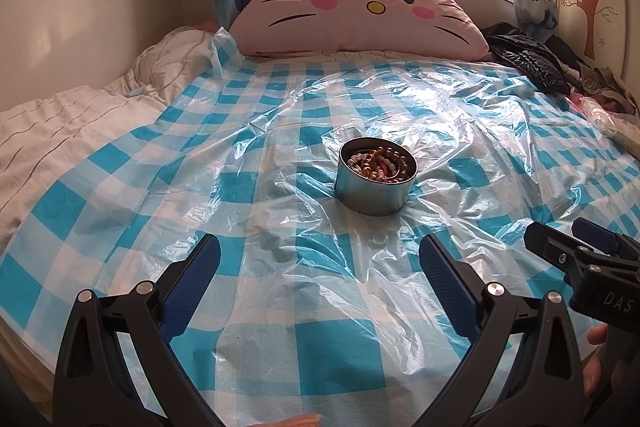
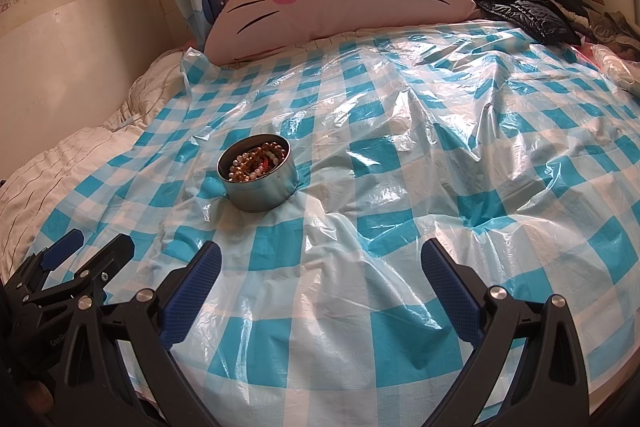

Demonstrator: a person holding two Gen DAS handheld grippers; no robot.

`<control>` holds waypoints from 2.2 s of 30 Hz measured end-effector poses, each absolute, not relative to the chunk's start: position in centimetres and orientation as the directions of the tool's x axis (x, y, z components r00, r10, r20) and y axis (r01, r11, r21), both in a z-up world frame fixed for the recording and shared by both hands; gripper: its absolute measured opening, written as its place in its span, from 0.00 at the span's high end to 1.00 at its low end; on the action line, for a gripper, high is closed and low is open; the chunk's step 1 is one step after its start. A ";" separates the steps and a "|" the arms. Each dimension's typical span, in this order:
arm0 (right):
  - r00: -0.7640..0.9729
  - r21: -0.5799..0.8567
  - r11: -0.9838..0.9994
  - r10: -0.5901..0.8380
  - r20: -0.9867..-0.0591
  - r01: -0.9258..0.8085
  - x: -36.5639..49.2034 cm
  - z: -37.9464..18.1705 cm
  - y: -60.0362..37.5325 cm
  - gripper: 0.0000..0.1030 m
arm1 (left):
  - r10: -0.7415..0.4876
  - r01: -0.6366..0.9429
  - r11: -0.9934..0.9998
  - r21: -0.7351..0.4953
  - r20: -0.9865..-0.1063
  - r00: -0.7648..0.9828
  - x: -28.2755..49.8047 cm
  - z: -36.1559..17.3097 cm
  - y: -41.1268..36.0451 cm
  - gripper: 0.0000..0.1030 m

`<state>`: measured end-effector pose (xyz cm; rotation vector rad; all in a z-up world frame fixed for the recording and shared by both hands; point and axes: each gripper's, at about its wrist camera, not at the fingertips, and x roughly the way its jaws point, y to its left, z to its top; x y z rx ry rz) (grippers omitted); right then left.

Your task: Organize jewelry

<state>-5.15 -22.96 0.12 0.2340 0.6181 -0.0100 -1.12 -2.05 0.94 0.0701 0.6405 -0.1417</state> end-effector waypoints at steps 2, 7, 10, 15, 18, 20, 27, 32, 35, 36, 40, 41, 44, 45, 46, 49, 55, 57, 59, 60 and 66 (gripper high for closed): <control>0.816 0.214 0.974 0.060 -0.575 0.079 -5.2 0.1 -23.0 0.07 | -0.112 0.155 0.988 0.021 -0.599 0.793 -1.1 0.9 -2.0 0.07; 0.815 0.213 0.974 0.060 -0.576 0.079 -5.2 0.2 -23.0 0.07 | -0.112 0.154 0.988 0.019 -0.601 0.792 -1.1 0.9 -2.0 0.07; 0.815 0.213 0.974 0.060 -0.576 0.079 -5.2 0.2 -22.9 0.07 | -0.114 0.154 0.988 0.017 -0.600 0.792 -1.1 1.0 -2.0 0.07; 0.815 0.214 0.974 0.059 -0.576 0.080 -5.1 0.2 -22.9 0.07 | -0.118 0.160 0.987 0.017 -0.600 0.792 -1.1 1.0 -2.1 0.07; 0.815 0.213 0.974 0.059 -0.577 0.080 -5.1 0.2 -22.9 0.07 | -0.125 0.166 0.986 0.013 -0.600 0.790 -1.2 1.1 -2.1 0.07; 0.815 0.213 0.974 0.060 -0.577 0.079 -5.1 0.2 -22.9 0.07 | -0.133 0.173 0.985 0.007 -0.609 0.782 -1.1 1.0 -2.1 0.07; 0.815 0.211 0.974 0.059 -0.577 0.079 -5.1 0.2 -22.9 0.07 | -0.124 0.176 0.984 0.024 -0.621 0.774 -1.0 1.0 -2.5 0.07; 0.813 0.205 0.976 0.058 -0.579 0.077 -5.2 -0.1 -23.0 0.07 | -0.117 0.167 0.986 0.023 -0.623 0.773 -1.0 1.0 -2.3 0.07; 0.813 0.208 0.975 0.059 -0.579 0.078 -5.3 0.0 -23.0 0.07 | -0.123 0.169 0.986 0.014 -0.626 0.770 -0.9 1.0 -2.1 0.07; 0.813 0.209 0.975 0.059 -0.579 0.078 -5.2 0.0 -23.0 0.07 | -0.125 0.172 0.985 0.014 -0.628 0.768 -0.9 1.0 -2.1 0.07; 0.813 0.206 0.976 0.058 -0.580 0.077 -5.1 0.0 -22.9 0.07 | -0.124 0.186 0.982 0.029 -0.645 0.754 -0.6 0.9 -2.5 0.07; 0.812 0.206 0.975 0.059 -0.580 0.077 -5.2 0.0 -23.0 0.07 | -0.120 0.189 0.981 0.037 -0.649 0.752 -0.6 0.9 -2.6 0.07; 0.813 0.205 0.976 0.058 -0.580 0.077 -5.1 0.0 -22.9 0.07 | -0.115 0.188 0.981 0.042 -0.652 0.750 -0.7 0.8 -2.6 0.07; 0.813 0.205 0.976 0.058 -0.579 0.076 -5.2 0.0 -23.0 0.07 | -0.112 0.185 0.982 0.043 -0.652 0.750 -0.7 0.7 -2.6 0.07; 0.812 0.206 0.976 0.058 -0.580 0.077 -5.1 0.0 -23.0 0.07 | -0.110 0.183 0.982 0.045 -0.653 0.749 -0.6 0.7 -2.6 0.07; 0.813 0.209 0.975 0.060 -0.580 0.078 -5.3 -0.1 -23.1 0.07 | -0.108 0.181 0.982 0.045 -0.654 0.748 -0.6 0.6 -2.6 0.07; 0.812 0.206 0.976 0.059 -0.580 0.076 -5.3 0.0 -23.1 0.07 | -0.110 0.183 0.982 0.045 -0.655 0.748 -0.5 0.6 -2.6 0.07; 0.812 0.207 0.975 0.059 -0.581 0.077 -5.1 0.0 -23.0 0.07 | -0.111 0.186 0.982 0.046 -0.656 0.746 -0.5 0.6 -2.7 0.07; 0.812 0.207 0.975 0.059 -0.581 0.077 -5.2 0.0 -23.1 0.07 | -0.114 0.191 0.980 0.046 -0.659 0.744 -0.5 0.5 -2.8 0.07; 0.812 0.207 0.975 0.059 -0.581 0.077 -5.2 0.0 -23.1 0.07 | -0.116 0.194 0.980 0.045 -0.660 0.742 -0.5 0.5 -2.8 0.07; 0.812 0.207 0.975 0.059 -0.581 0.077 -5.1 0.0 -23.1 0.07 | -0.134 0.198 0.980 0.018 -0.673 0.727 -0.1 0.4 -2.6 0.07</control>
